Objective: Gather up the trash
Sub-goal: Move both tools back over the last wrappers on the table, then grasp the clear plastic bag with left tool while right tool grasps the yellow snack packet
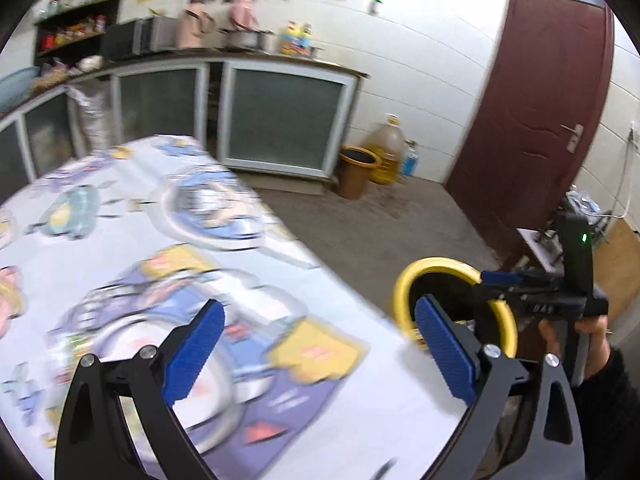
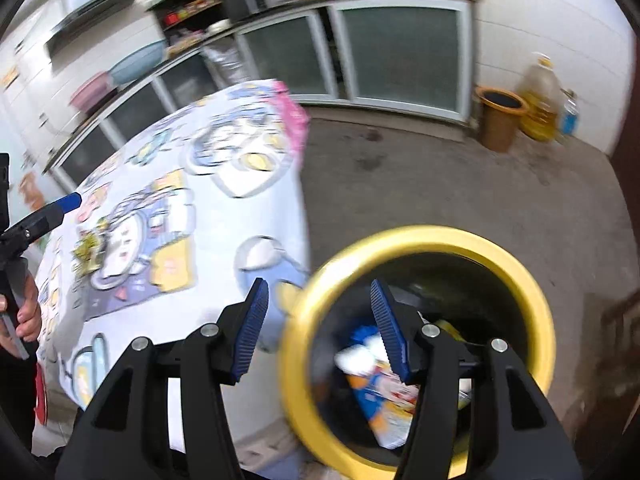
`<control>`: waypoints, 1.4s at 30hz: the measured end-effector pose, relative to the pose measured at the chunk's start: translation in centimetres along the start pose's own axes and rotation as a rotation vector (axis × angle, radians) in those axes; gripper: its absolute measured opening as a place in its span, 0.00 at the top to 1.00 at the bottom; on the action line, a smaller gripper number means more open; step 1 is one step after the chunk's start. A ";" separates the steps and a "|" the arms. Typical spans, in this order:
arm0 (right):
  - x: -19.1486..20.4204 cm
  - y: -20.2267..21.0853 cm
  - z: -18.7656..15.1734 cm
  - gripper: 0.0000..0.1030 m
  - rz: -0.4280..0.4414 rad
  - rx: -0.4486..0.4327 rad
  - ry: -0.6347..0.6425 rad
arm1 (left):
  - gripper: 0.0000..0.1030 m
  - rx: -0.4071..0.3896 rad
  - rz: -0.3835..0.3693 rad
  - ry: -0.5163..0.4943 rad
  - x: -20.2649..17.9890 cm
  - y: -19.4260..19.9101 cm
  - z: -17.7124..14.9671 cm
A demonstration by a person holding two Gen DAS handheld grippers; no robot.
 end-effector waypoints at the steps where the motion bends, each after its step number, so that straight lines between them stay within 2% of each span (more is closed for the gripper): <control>1: 1.4 0.0 0.5 0.50 0.016 -0.006 0.021 | 0.09 -0.005 0.014 -0.001 0.6 1.2 -0.4; 6: 9.0 0.6 1.9 0.45 0.149 -0.037 0.144 | 0.09 -0.011 0.090 -0.021 5.3 8.8 -4.3; 9: 13.3 0.8 2.0 0.45 0.218 -0.043 0.211 | 0.08 -0.004 0.137 -0.008 7.8 11.9 -6.7; 13: 18.9 1.1 1.2 0.41 0.312 -0.059 0.285 | 0.08 0.009 0.204 0.027 11.5 14.2 -8.6; 15: 21.5 0.9 0.9 0.35 0.353 -0.060 0.313 | 0.08 0.014 0.230 0.059 13.6 14.7 -9.0; 20: 26.7 -0.1 -0.2 0.34 0.396 -0.047 0.387 | 0.08 0.001 0.227 0.139 17.2 14.4 -8.5; 26: 30.8 -1.6 -0.9 0.27 0.442 -0.021 0.436 | 0.08 0.023 0.194 0.161 19.2 12.0 -7.2; 33: 33.7 -2.7 -0.4 0.25 0.427 -0.025 0.471 | 0.08 0.069 0.115 0.259 21.9 8.2 -4.9; 42: 36.8 -4.6 -0.1 0.25 0.403 -0.002 0.495 | 0.08 0.083 0.041 0.420 24.5 4.8 -4.6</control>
Point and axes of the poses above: each gripper's, at about its wrist camera, not at the fingertips, and y roughly against the way its jaws point, x to its left, z to its top, the point moved 5 cm from there along -y, roughly the way its jaws point, and after that the axes turned 15 degrees about -z, right-handed, at the moved point
